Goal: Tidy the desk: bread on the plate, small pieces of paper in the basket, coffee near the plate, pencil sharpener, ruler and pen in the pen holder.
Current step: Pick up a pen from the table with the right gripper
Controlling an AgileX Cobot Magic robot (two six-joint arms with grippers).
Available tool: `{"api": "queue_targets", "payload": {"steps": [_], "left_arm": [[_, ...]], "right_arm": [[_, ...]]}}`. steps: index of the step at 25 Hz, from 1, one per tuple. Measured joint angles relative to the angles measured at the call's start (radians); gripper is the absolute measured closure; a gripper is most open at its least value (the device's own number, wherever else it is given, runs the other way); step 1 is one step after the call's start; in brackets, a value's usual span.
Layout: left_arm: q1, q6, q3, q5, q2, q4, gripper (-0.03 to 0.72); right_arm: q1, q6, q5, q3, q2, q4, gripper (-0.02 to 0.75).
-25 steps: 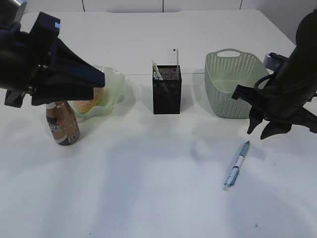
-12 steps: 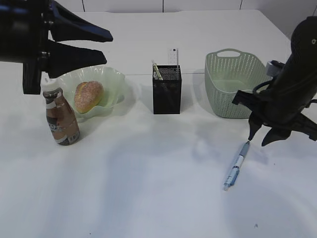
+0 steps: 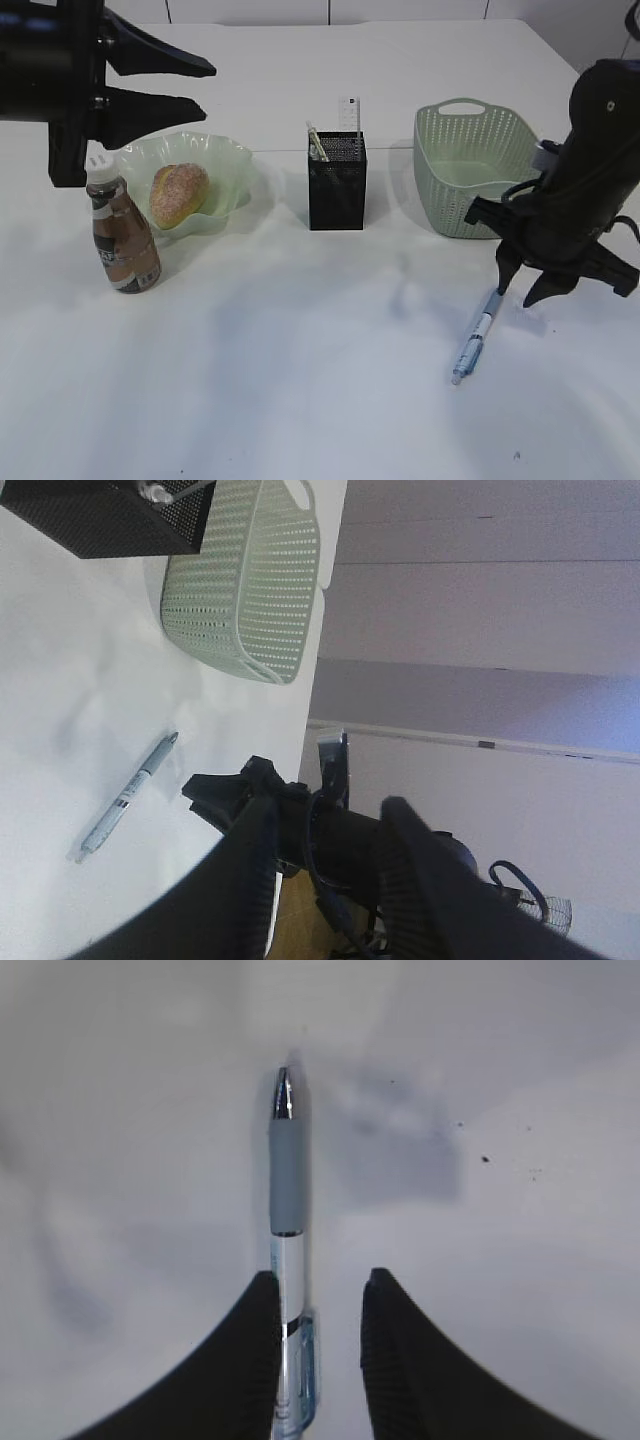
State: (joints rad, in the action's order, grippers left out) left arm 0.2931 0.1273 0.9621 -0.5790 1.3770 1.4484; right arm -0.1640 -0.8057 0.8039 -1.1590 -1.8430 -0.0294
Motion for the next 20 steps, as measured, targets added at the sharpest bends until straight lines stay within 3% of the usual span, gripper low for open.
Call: {"api": "queue_targets", "payload": {"steps": [7,20], "left_arm": [[0.000,0.000,0.000,0.038,0.000,0.008,0.450],[-0.005,-0.001,0.000,0.063,0.000,0.014,0.449]], "right_arm": [[0.000,-0.017,-0.077,-0.018,-0.051,0.000,0.499],[0.002,-0.028,-0.028,-0.091,-0.141,0.042,0.499]]}}
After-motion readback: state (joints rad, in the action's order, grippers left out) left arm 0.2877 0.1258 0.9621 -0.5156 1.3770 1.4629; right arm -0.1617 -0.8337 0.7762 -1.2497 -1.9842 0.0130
